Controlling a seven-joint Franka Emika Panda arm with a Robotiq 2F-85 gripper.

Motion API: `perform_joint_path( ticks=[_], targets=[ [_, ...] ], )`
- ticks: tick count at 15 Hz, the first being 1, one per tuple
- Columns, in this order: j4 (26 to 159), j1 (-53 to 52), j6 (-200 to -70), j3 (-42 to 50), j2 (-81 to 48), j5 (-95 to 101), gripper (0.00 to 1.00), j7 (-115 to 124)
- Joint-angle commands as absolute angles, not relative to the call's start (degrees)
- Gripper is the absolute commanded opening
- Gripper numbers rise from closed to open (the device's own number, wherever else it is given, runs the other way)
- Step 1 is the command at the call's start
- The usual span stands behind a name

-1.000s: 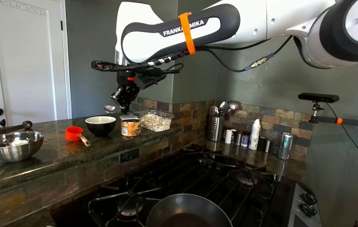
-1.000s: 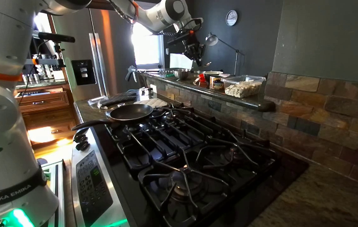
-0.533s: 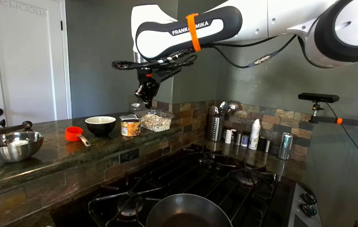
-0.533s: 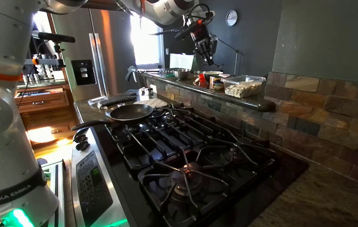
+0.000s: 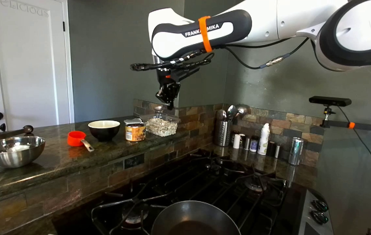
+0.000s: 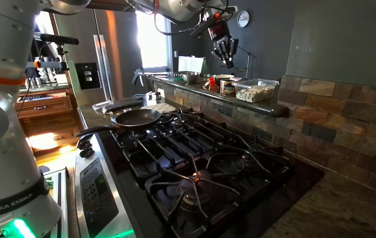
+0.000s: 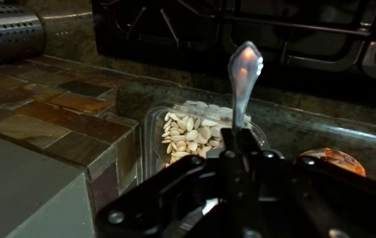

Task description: Put a spoonful of the clear lunchbox's contents into the black bowl

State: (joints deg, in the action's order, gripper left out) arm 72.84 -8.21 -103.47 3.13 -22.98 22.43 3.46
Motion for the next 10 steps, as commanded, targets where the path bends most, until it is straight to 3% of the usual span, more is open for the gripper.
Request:
perform_joint_path(
  ticks=[1, 6, 7, 10],
  targets=[
    [71.45, -6.95, -102.57, 3.04, -24.63, 23.33, 0.02, 2.67],
    [71.32, -5.17, -103.88, 3.28, -25.83, 23.32, 0.02, 0.83],
    [72.25, -5.36, -103.27, 3.03, -24.85, 22.54, 0.07, 1.95],
    [71.92, -4.98, -103.3, 3.12, -25.33, 22.51, 0.07, 1.49]
  ],
)
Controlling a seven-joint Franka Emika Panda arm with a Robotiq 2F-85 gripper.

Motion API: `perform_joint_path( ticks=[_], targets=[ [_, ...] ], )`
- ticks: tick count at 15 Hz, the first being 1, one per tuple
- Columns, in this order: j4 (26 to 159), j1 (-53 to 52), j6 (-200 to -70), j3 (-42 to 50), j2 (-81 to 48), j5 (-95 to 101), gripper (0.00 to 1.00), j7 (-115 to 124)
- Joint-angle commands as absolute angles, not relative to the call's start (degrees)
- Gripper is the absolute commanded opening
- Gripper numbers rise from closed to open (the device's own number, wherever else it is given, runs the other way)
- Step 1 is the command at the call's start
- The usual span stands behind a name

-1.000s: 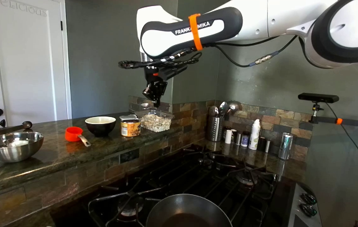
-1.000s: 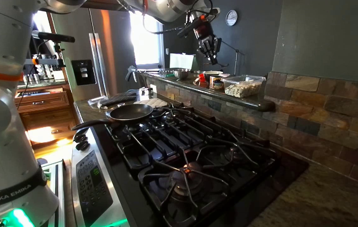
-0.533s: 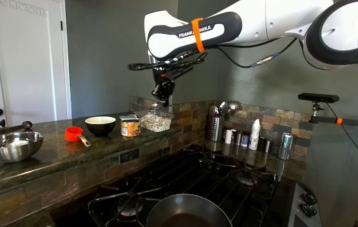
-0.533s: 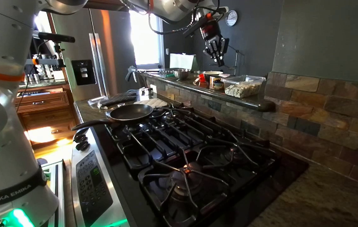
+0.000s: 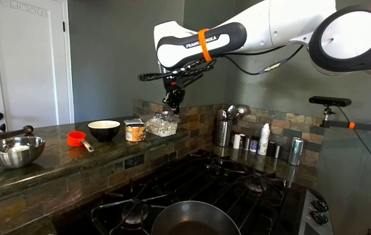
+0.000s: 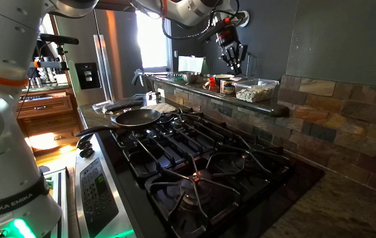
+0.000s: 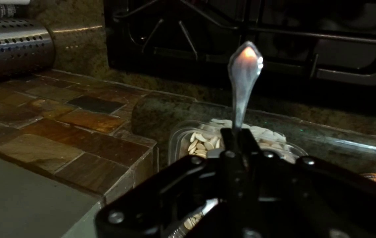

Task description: Put a spoonful of the clear lunchbox's contents into the black bowl

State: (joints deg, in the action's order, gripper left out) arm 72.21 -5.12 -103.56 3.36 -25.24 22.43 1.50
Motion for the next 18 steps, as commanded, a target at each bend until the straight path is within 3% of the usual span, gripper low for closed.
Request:
perform_joint_path(
  ticks=[1, 18],
  targets=[
    [71.89, -4.99, -103.29, 3.12, -25.34, 22.51, 0.02, 1.48],
    [55.28, -4.4, -92.51, 3.72, -37.76, 23.15, 0.02, -8.84]
  ],
)
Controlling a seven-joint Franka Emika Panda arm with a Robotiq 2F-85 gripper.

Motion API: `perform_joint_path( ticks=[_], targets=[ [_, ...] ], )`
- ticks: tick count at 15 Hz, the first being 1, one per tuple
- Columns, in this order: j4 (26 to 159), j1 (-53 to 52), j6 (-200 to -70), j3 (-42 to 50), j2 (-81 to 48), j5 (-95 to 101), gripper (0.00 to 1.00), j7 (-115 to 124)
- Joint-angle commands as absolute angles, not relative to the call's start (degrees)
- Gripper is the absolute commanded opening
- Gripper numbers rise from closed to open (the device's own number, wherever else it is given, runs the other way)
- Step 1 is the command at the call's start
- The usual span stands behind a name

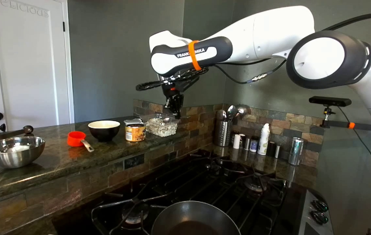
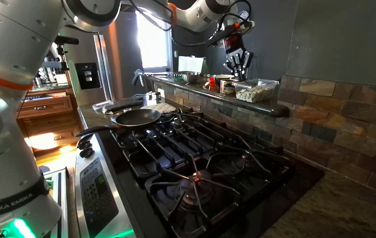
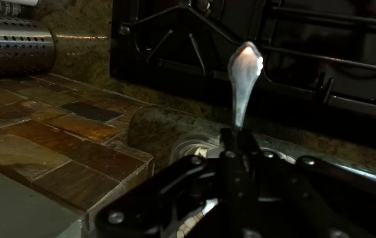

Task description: Put a spoonful of the clear lunchbox's contents into the black bowl

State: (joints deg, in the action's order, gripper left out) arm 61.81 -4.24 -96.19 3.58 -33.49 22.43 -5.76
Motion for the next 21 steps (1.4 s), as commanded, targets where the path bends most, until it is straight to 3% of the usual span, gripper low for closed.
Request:
perform_joint_path(
  ticks=[1, 21],
  targets=[
    [53.92, -4.43, -91.89, 3.77, -38.68, 23.17, 0.02, -9.51],
    [38.43, -3.86, -90.92, 2.13, -49.52, 19.99, 0.02, -12.92]
  ],
)
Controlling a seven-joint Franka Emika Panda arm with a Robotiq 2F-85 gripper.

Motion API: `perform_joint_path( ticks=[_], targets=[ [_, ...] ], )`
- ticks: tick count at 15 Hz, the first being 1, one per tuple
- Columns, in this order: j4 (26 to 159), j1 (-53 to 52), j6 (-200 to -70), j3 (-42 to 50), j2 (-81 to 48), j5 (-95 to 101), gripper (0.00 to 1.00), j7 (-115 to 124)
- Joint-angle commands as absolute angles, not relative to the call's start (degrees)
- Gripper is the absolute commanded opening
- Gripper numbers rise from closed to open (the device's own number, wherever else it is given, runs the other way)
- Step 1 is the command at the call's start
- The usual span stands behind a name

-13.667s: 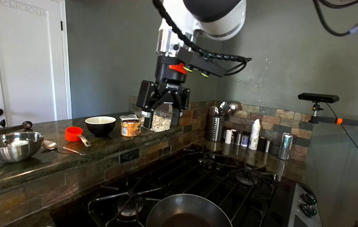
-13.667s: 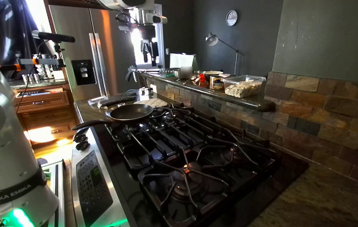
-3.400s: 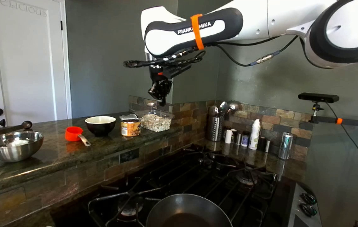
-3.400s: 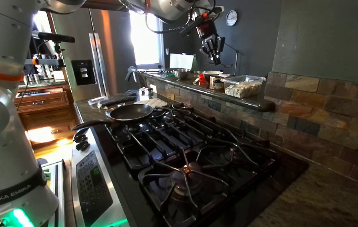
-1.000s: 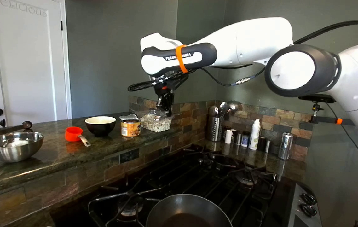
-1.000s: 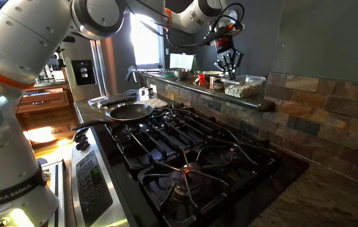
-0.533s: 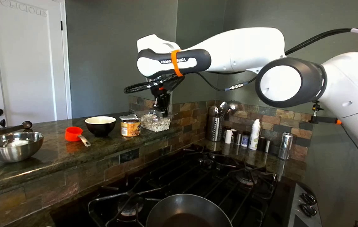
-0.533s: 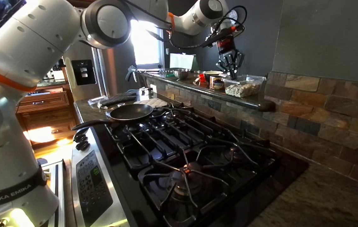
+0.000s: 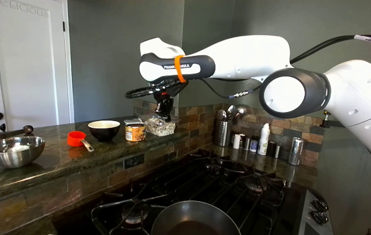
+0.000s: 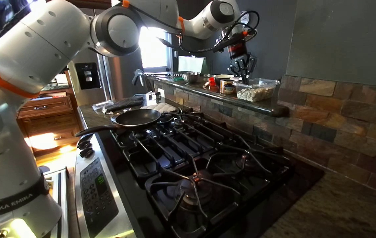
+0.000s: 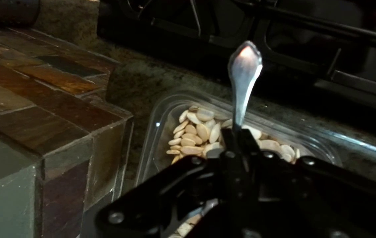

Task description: Put a spoonful of the clear lunchbox's contents into the black bowl

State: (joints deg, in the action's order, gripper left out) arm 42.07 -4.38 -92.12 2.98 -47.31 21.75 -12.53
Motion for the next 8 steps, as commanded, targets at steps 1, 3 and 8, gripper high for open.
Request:
perform_joint_path(
  ticks=[1, 3, 8],
  targets=[
    [38.21, -3.76, -91.14, 1.97, -49.59, 19.62, 0.02, -12.72],
    [37.93, -3.57, -91.68, 1.65, -49.6, 18.86, 0.02, -12.52],
    [37.68, -3.21, -92.12, 1.5, -49.47, 16.85, 0.02, -12.1]
  ],
)
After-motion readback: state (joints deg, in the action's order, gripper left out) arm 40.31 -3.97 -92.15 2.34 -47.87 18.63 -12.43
